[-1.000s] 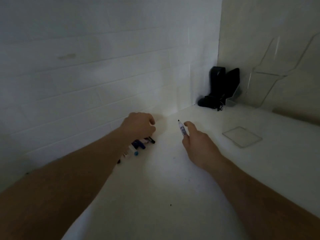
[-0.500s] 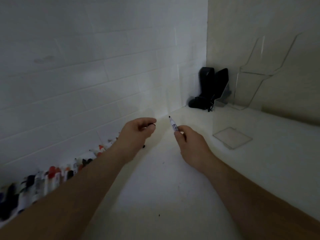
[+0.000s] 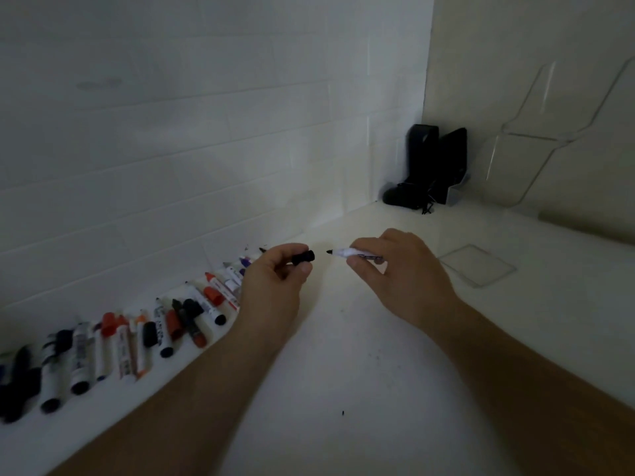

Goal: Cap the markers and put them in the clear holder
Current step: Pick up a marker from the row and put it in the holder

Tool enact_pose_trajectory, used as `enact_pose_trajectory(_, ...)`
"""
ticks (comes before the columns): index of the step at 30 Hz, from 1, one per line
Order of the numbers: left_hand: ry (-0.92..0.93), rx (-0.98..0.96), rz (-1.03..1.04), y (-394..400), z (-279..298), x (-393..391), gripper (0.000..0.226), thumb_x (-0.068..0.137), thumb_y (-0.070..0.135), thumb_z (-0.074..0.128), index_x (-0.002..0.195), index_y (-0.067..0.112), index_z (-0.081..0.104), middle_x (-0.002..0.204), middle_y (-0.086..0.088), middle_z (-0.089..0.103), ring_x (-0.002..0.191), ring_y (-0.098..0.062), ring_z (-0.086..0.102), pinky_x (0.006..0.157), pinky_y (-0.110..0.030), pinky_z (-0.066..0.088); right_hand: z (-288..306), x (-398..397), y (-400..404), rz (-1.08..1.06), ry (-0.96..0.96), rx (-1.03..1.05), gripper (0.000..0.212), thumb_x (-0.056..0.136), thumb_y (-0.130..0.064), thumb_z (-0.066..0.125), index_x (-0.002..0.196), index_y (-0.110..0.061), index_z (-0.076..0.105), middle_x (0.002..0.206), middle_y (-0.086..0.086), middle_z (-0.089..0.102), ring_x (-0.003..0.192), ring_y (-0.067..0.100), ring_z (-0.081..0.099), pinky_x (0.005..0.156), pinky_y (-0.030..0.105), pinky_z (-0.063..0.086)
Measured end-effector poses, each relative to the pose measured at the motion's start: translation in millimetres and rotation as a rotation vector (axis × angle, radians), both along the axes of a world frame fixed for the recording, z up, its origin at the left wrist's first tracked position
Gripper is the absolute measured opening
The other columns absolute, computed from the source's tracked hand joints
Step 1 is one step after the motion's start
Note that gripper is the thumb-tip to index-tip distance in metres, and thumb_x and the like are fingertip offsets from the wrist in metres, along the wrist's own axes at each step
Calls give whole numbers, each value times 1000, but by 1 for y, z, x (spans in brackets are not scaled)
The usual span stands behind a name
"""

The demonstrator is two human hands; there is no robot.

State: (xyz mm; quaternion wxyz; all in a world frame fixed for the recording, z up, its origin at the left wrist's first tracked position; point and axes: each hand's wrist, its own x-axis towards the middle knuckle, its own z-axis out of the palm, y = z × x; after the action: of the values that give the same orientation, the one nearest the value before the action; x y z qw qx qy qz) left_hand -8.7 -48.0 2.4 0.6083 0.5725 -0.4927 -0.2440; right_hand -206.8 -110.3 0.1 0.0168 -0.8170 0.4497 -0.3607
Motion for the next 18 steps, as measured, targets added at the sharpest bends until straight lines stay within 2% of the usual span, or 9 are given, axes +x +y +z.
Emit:
enact_pose_trajectory(4, -98, -9, -11, 1, -2, 0, 27, 87, 10, 73, 97, 35, 72, 93, 16, 73, 84, -3, 66, 76, -17, 50, 2, 1, 10, -27, 35, -81, 41, 96, -64, 36, 113, -45, 68, 81, -10, 51, 79, 15, 49, 67, 35, 49)
enact_pose_trajectory(8, -235, -10, -23, 2, -2, -1, 24, 86, 15, 74, 101, 34, 72, 96, 17, 72, 87, 1, 65, 79, -19, 49, 3, 1, 14, -20, 66, -110, 36, 97, -61, 41, 113, -44, 69, 81, -9, 52, 77, 15, 48, 62, 34, 48)
enact_pose_trajectory(10, -311, -5, -35, 3, -2, -2, 24, 87, 17, 74, 104, 33, 73, 99, 16, 72, 88, 3, 64, 80, -17, 48, 3, 2, 14, -14, 88, -99, 38, 97, -61, 39, 114, -44, 69, 81, -8, 53, 77, 15, 48, 63, 35, 48)
enact_pose_trajectory(13, -385, -13, -58, 3, -2, -3, 23, 88, 19, 73, 107, 32, 73, 99, 16, 71, 88, 5, 63, 76, -6, 44, 2, 5, 15, -4, 108, -59, 37, 96, -61, 39, 113, -44, 67, 84, -10, 53, 81, 15, 48, 68, 36, 48)
enact_pose_trajectory(15, -358, -8, -122, 5, -2, -4, 18, 92, 19, 69, 106, 29, 72, 91, 16, 71, 79, 4, 63, 72, -7, 45, 2, 6, 15, 35, 97, -36, 35, 97, -60, 40, 109, -43, 67, 81, -12, 52, 79, 14, 50, 68, 36, 47)
enact_pose_trajectory(17, -282, 4, -214, 8, 0, -7, 10, 99, 22, 57, 101, 23, 67, 75, 12, 65, 63, -3, 57, 62, -13, 45, 2, 8, 15, 87, 105, -19, 36, 100, -60, 37, 102, -40, 67, 74, -9, 52, 72, 11, 51, 65, 37, 48)
enact_pose_trajectory(18, -258, 5, -238, 10, 0, -9, 15, 102, 25, 51, 97, 18, 63, 69, 9, 61, 59, -7, 51, 58, -17, 43, 2, 9, 16, 106, 121, -16, 38, 100, -60, 35, 100, -38, 66, 71, -8, 53, 69, 10, 51, 63, 37, 48)
